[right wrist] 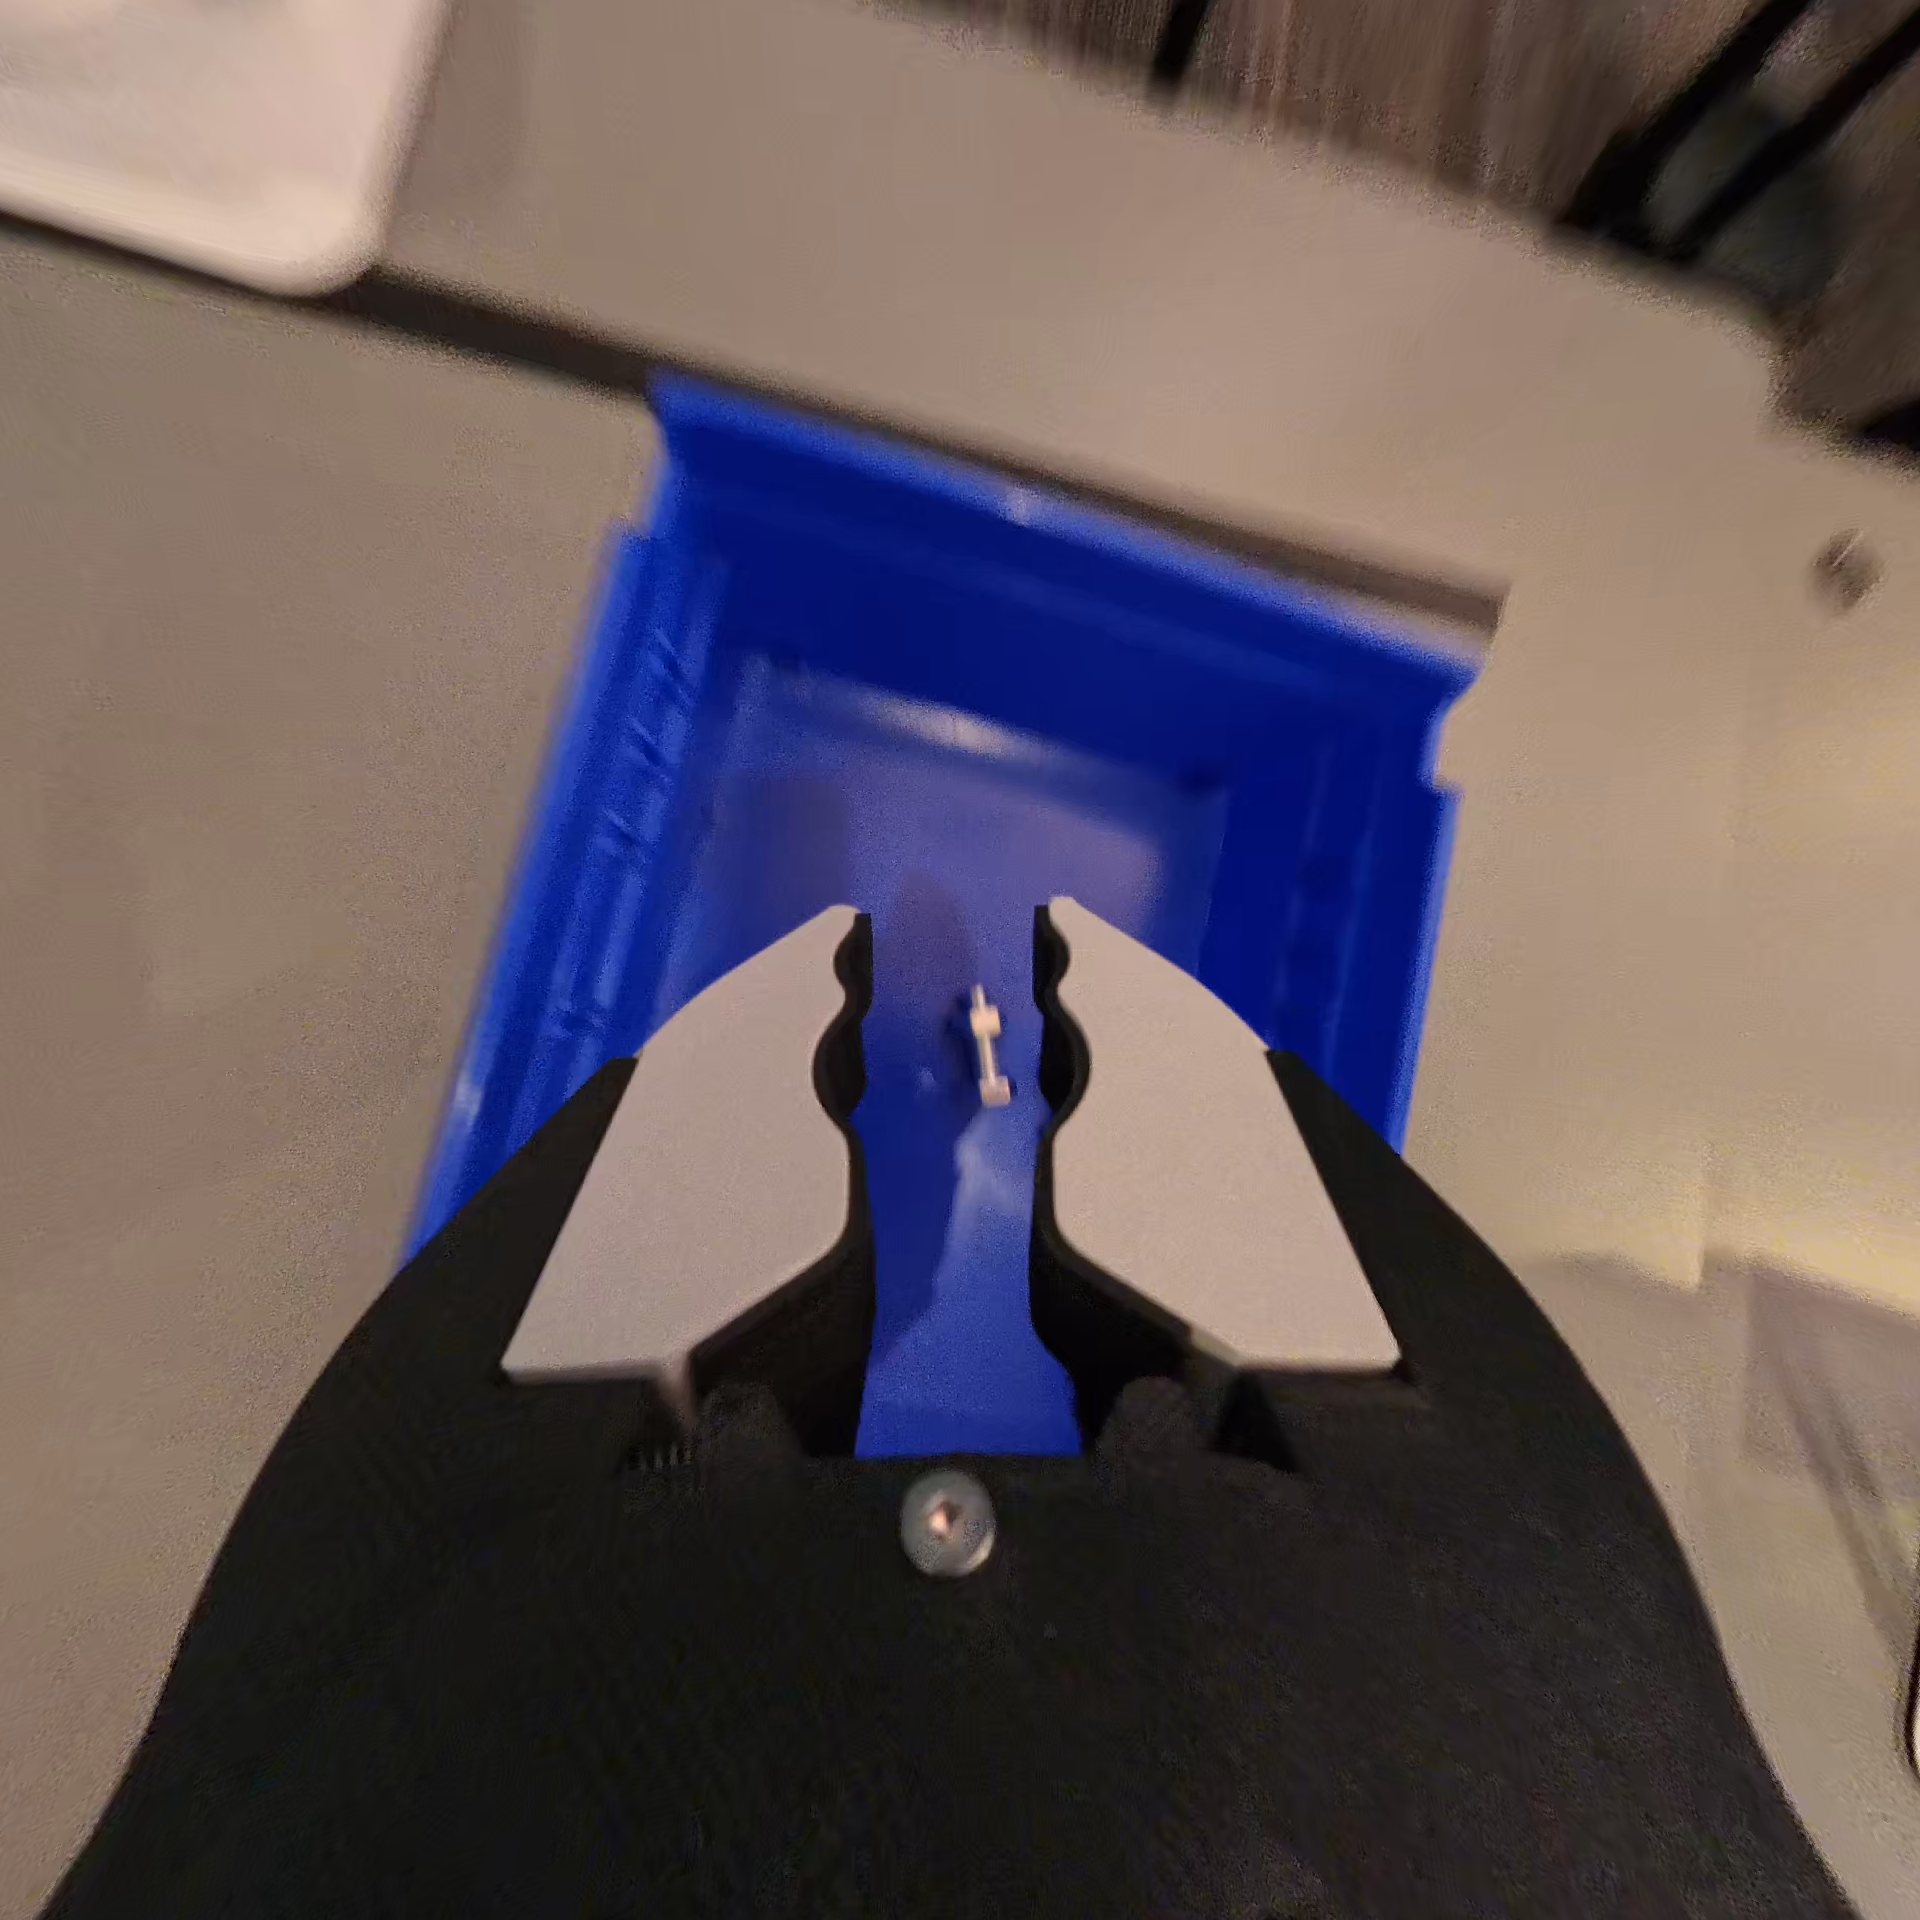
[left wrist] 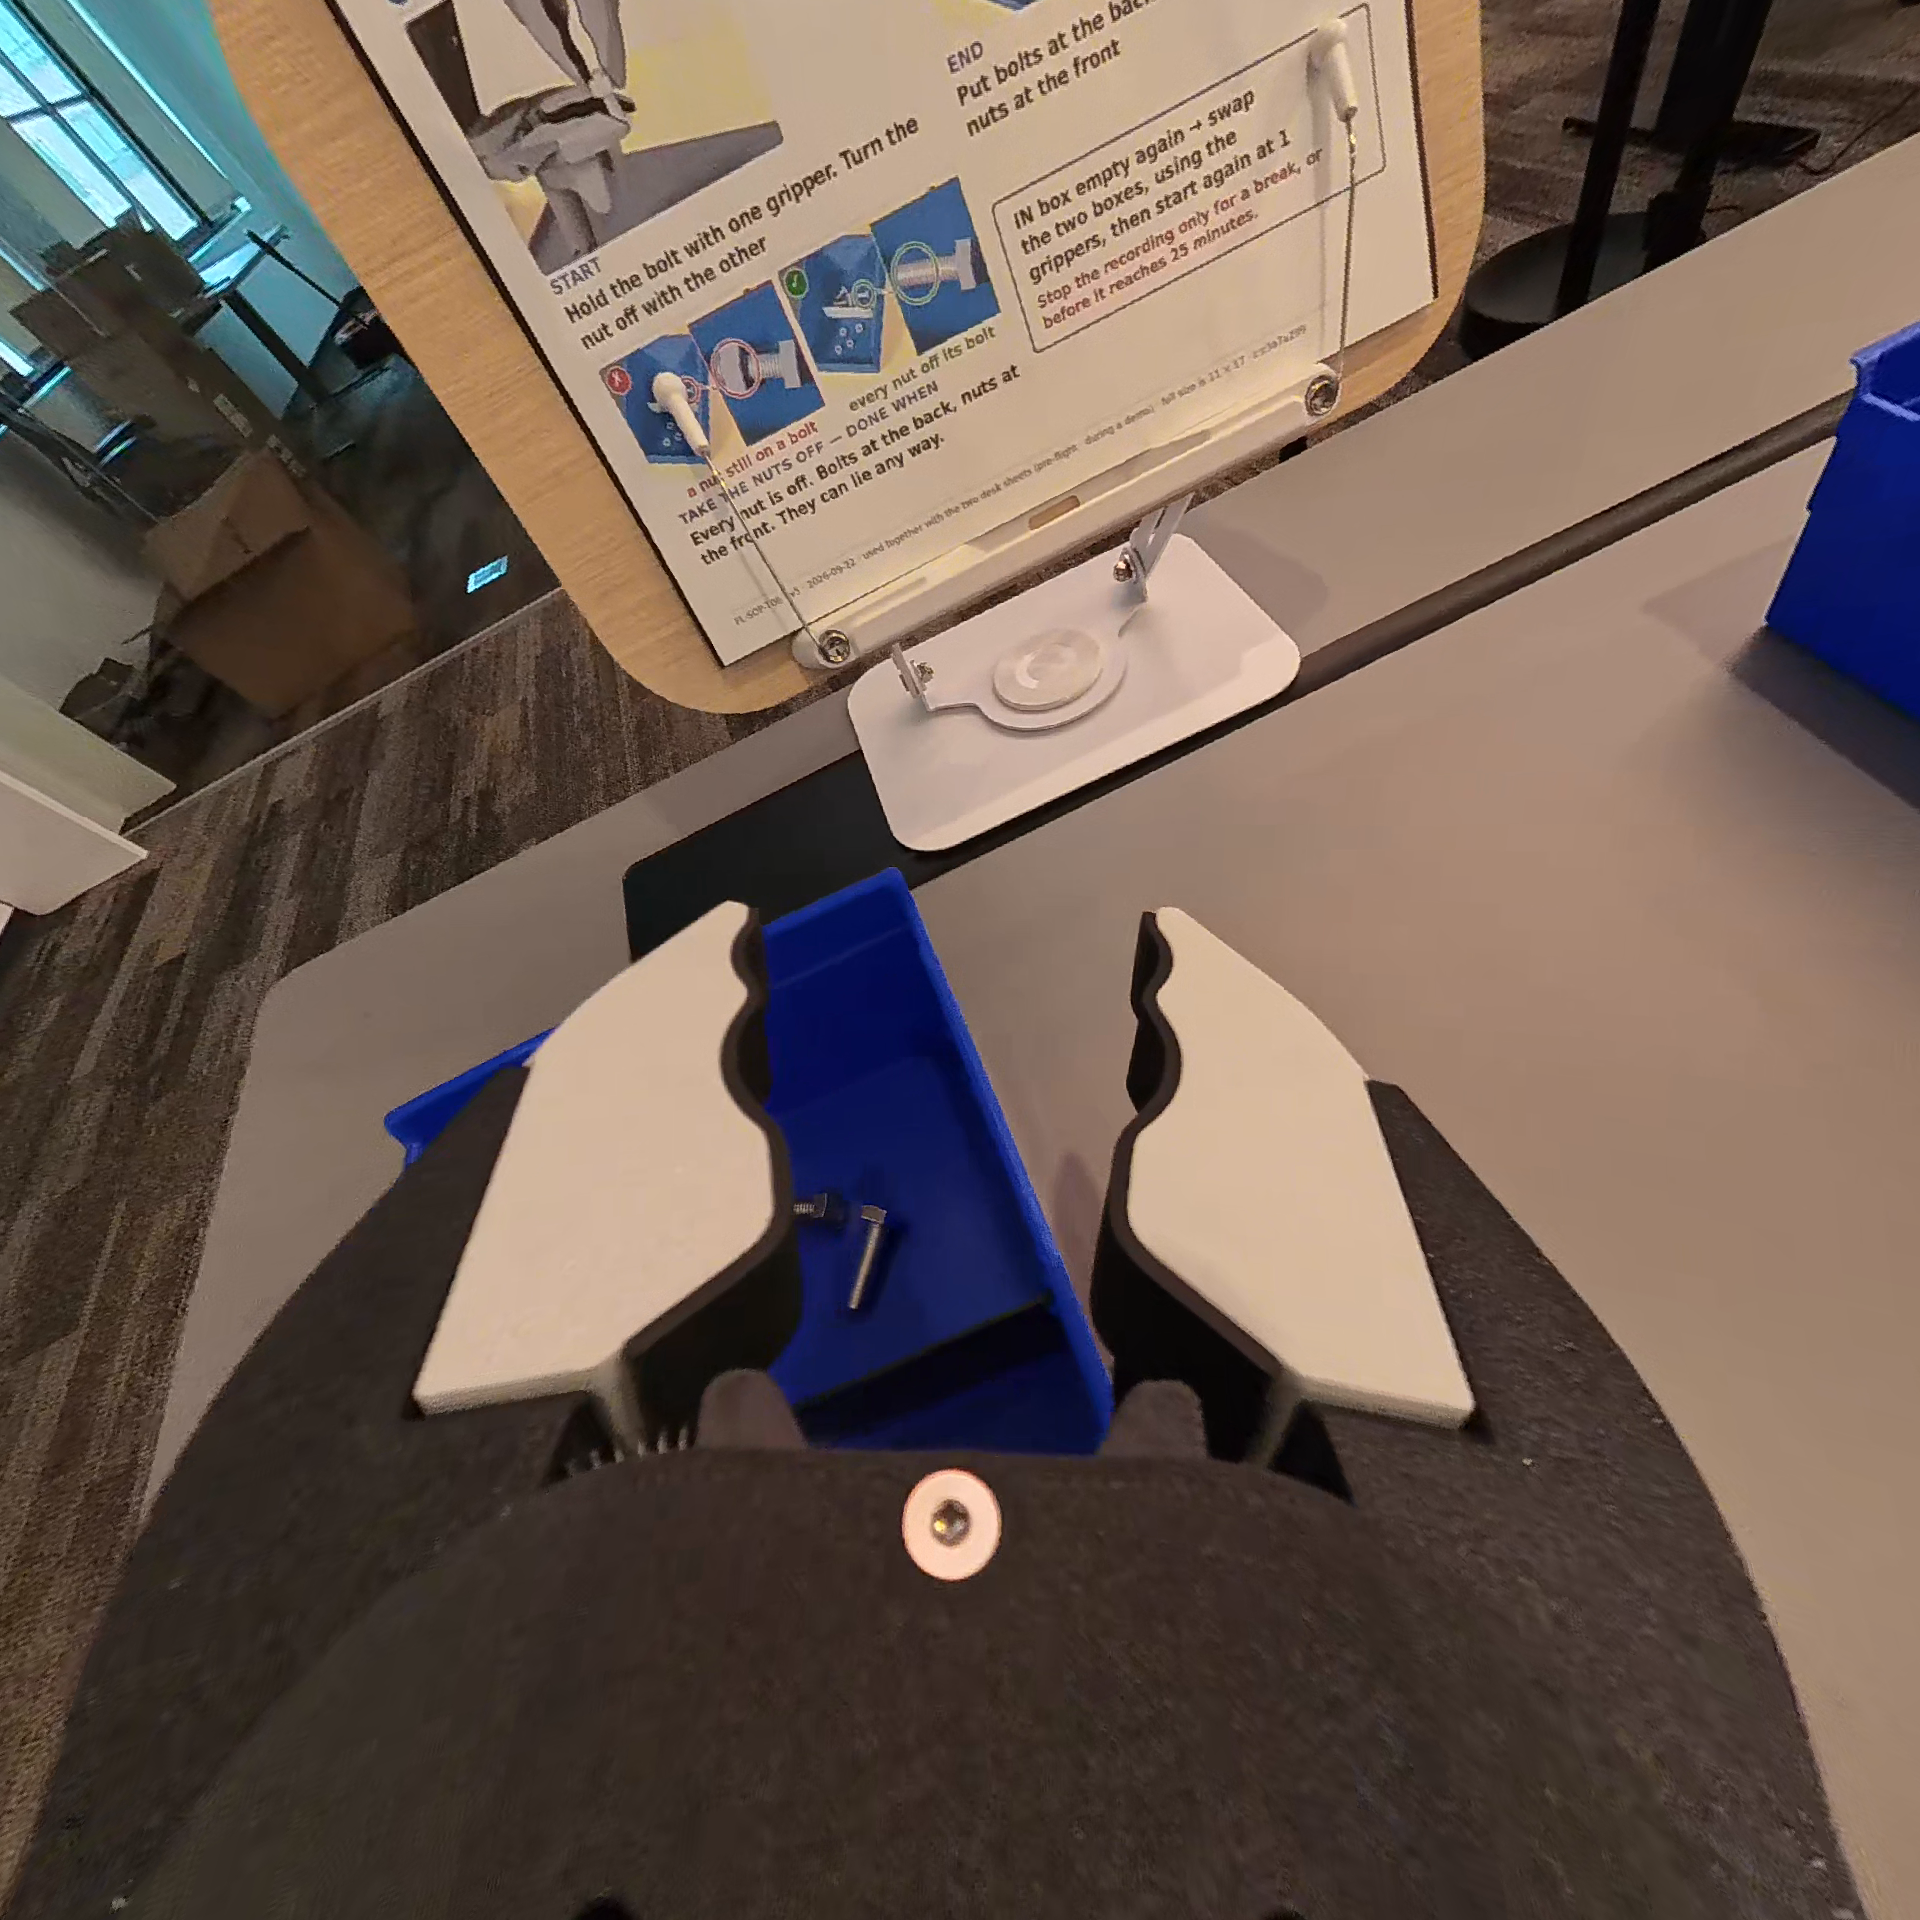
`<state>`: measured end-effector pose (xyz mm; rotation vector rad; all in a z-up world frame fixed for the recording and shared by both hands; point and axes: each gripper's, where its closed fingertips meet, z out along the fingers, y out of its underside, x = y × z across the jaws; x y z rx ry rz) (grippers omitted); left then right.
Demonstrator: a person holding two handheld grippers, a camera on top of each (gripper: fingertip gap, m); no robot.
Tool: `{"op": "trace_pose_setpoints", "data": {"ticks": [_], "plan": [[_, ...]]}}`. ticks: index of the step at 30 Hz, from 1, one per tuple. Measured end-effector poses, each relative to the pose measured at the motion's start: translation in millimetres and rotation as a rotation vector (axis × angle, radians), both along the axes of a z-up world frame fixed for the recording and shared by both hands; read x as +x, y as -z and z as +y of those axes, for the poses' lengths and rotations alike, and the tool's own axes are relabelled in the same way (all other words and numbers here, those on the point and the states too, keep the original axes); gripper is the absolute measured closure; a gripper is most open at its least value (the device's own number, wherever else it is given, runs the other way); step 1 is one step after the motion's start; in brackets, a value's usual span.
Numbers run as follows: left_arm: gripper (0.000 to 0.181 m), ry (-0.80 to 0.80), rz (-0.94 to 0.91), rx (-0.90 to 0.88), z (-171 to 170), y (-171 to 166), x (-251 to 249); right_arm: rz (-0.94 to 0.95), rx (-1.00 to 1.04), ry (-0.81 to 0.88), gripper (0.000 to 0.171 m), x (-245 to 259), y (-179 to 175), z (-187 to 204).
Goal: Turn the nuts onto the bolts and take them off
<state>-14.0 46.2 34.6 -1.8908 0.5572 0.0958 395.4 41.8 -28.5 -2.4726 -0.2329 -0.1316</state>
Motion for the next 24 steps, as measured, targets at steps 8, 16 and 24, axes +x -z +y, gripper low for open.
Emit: {"op": "trace_pose_setpoints", "data": {"ticks": [8,16,24], "plan": [[0.114,-0.017,-0.017,0.01,2.0,-4.9,-8.7,-0.143,0.533,-0.212,0.131,-114.8,-112.4,-6.5],[0.114,-0.027,-0.033,0.027,0.2,-14.9,-19.4,-0.249,0.631,-0.36,0.126,-198.1,-102.6,-9.0],[0.118,0.035,-0.038,-0.098,-26.7,-21.7,-44.3,-0.247,0.576,-0.475,0.122,-231.9,-80.6,-12.0]]}}
